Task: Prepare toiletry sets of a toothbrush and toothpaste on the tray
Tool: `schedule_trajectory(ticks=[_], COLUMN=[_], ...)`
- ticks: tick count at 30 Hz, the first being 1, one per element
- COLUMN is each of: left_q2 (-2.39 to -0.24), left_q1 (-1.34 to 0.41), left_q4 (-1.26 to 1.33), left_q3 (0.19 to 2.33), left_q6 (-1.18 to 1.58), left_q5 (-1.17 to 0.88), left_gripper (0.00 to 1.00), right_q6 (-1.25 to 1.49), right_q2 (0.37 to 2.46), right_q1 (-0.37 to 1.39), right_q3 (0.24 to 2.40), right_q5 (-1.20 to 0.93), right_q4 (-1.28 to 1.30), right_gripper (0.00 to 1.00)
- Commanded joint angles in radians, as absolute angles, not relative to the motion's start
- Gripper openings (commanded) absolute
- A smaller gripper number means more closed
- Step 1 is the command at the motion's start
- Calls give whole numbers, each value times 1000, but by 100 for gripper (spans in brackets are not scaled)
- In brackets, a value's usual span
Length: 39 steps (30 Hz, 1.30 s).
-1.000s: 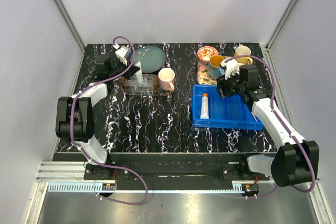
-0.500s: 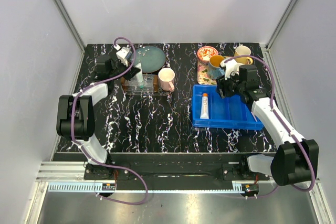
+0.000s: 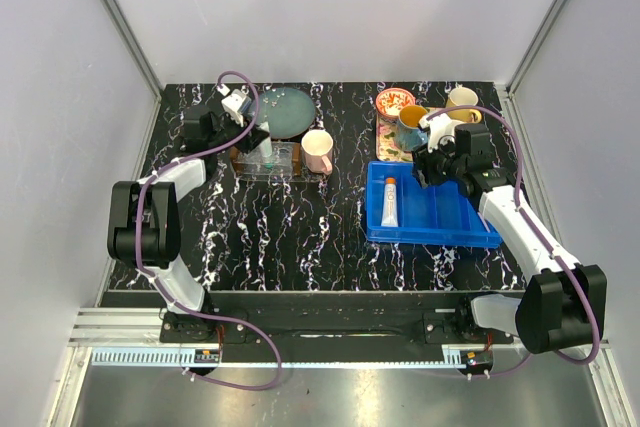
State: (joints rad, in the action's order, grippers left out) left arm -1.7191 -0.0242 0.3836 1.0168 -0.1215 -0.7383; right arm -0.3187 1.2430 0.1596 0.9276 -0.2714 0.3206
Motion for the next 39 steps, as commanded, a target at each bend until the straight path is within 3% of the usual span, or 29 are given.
schedule_trajectory(ticks=[1, 12, 22, 29, 39], left_q2=[-1706, -1677, -1618, -1557, -1502], left_q1=[-20, -20, -18, -18, -18], left_q4=[442, 407, 358, 278, 193], left_q3=[1048, 1052, 1112, 1179, 1215], left_q6=[-143, -166, -143, -117, -94], left_q5=[-773, -758, -677, -675, -729], left_gripper=[36, 63, 71, 83, 86], right_q6=[-334, -336, -339, -368, -356], right_q2=[1247, 1244, 1230, 1238, 1259], right_q1=[155, 153, 152, 126, 124], right_q3=[974, 979, 997, 1048, 1046], right_q5=[-272, -276, -224, -186, -244], right_q4=[314, 319, 345, 442, 472], right_gripper=[59, 59, 59, 59, 59])
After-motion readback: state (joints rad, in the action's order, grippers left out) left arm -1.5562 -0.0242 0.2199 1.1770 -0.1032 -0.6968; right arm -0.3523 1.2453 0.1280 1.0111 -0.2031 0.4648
